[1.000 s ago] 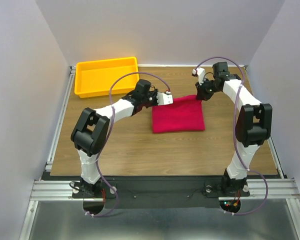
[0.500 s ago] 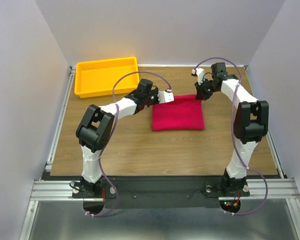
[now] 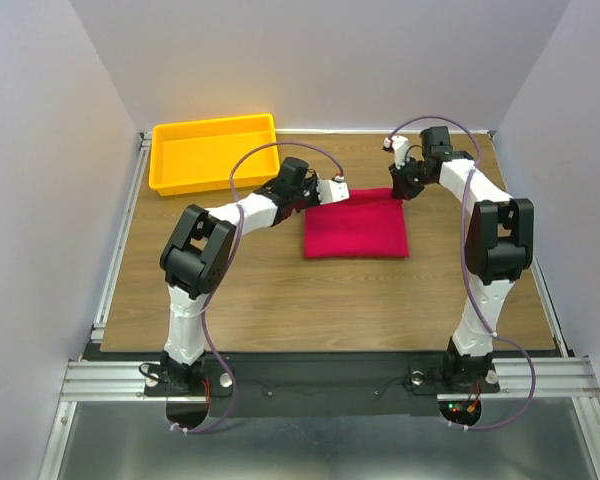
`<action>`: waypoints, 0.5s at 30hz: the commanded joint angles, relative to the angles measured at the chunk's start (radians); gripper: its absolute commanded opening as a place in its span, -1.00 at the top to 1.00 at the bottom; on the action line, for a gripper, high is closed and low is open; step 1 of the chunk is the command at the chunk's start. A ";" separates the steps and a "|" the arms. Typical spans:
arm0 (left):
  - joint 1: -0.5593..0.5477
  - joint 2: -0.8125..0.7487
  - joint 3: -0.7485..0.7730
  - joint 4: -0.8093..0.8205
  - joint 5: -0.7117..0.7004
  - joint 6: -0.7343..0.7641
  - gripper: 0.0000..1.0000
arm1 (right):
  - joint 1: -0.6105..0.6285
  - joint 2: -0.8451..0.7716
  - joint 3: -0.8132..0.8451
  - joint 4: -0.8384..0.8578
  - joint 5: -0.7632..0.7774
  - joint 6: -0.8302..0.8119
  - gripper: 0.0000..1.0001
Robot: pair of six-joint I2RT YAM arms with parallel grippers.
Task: Fold and stack the t-shirts
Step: Fold the tshirt
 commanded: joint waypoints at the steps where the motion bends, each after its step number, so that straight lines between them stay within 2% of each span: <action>1: 0.008 0.005 0.076 0.037 -0.025 -0.020 1.00 | -0.010 0.012 0.049 0.087 0.025 0.033 0.99; 8: 0.006 0.042 0.109 0.034 -0.036 -0.040 1.00 | -0.010 0.042 0.057 0.110 0.041 0.056 0.98; 11: 0.006 0.057 0.126 0.034 -0.053 -0.057 1.00 | -0.010 0.055 0.061 0.123 0.052 0.074 0.86; 12: 0.006 0.065 0.132 0.034 -0.057 -0.066 0.91 | -0.010 0.053 0.061 0.134 0.060 0.082 0.68; 13: 0.006 0.069 0.146 0.034 -0.068 -0.081 0.71 | -0.009 0.053 0.058 0.149 0.074 0.126 0.60; 14: 0.006 0.077 0.154 0.048 -0.106 -0.119 0.39 | -0.010 0.050 0.054 0.191 0.110 0.155 0.34; 15: 0.006 0.081 0.177 0.052 -0.128 -0.146 0.25 | -0.010 0.047 0.057 0.211 0.135 0.186 0.22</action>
